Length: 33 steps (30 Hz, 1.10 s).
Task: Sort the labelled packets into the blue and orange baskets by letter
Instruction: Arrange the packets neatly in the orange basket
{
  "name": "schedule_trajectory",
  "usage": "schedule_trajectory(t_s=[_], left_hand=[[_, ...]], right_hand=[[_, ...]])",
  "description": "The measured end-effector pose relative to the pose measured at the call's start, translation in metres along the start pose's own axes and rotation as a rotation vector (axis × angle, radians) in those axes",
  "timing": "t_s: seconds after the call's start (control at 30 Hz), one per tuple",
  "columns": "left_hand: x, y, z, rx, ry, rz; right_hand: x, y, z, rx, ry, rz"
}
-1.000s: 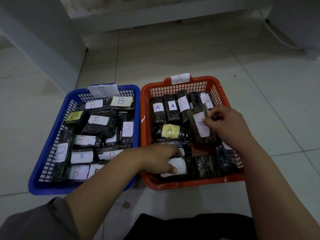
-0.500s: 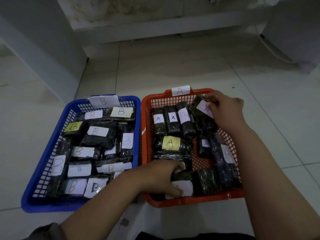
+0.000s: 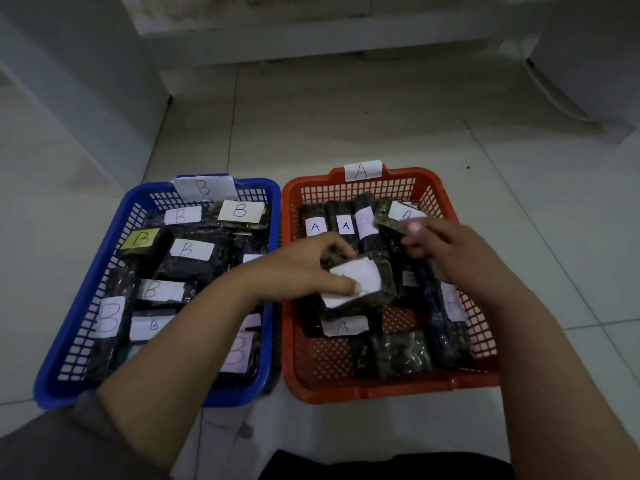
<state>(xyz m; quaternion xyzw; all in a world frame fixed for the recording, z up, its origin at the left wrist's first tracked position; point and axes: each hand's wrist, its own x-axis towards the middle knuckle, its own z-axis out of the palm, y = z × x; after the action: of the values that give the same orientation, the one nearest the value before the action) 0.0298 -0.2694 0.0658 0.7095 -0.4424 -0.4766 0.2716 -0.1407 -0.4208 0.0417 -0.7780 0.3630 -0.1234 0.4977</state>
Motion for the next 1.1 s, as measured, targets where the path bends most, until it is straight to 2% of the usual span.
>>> schedule_trajectory(t_s=[0.07,0.13,0.27,0.43,0.53,0.6,0.63,0.7,0.8,0.93,1.1], left_hand=[[0.006,0.002,-0.003,-0.038,0.011,-0.017],[0.011,0.003,-0.002,-0.084,0.018,-0.039],[0.016,0.004,0.008,-0.183,0.022,-0.038],[0.018,0.002,0.022,-0.158,0.078,0.014],[0.011,0.004,0.023,-0.162,0.091,0.021],[0.005,0.000,0.018,0.041,0.179,0.014],[0.002,-0.005,0.016,0.218,0.205,0.015],[-0.003,-0.016,0.021,0.629,0.159,0.023],[0.002,-0.031,0.047,1.012,0.101,0.097],[0.012,-0.040,0.061,1.191,0.179,0.136],[0.016,-0.043,0.067,1.291,0.165,0.172]], right_hand=[[-0.033,-0.010,0.007,0.246,-0.192,0.035],[-0.051,-0.011,0.018,0.400,-0.274,0.047],[-0.049,-0.011,0.033,0.606,-0.152,0.160],[-0.036,-0.005,0.030,0.592,-0.131,0.329],[-0.032,-0.002,0.023,0.627,-0.070,0.364],[-0.031,0.002,0.017,0.634,0.071,0.367],[-0.031,0.004,0.015,0.603,0.162,0.366],[-0.031,0.010,0.010,0.450,0.307,0.355],[-0.033,0.015,0.010,0.254,0.341,0.327],[-0.033,0.014,0.014,0.263,0.289,0.355],[-0.032,0.015,0.017,0.245,0.325,0.373]])
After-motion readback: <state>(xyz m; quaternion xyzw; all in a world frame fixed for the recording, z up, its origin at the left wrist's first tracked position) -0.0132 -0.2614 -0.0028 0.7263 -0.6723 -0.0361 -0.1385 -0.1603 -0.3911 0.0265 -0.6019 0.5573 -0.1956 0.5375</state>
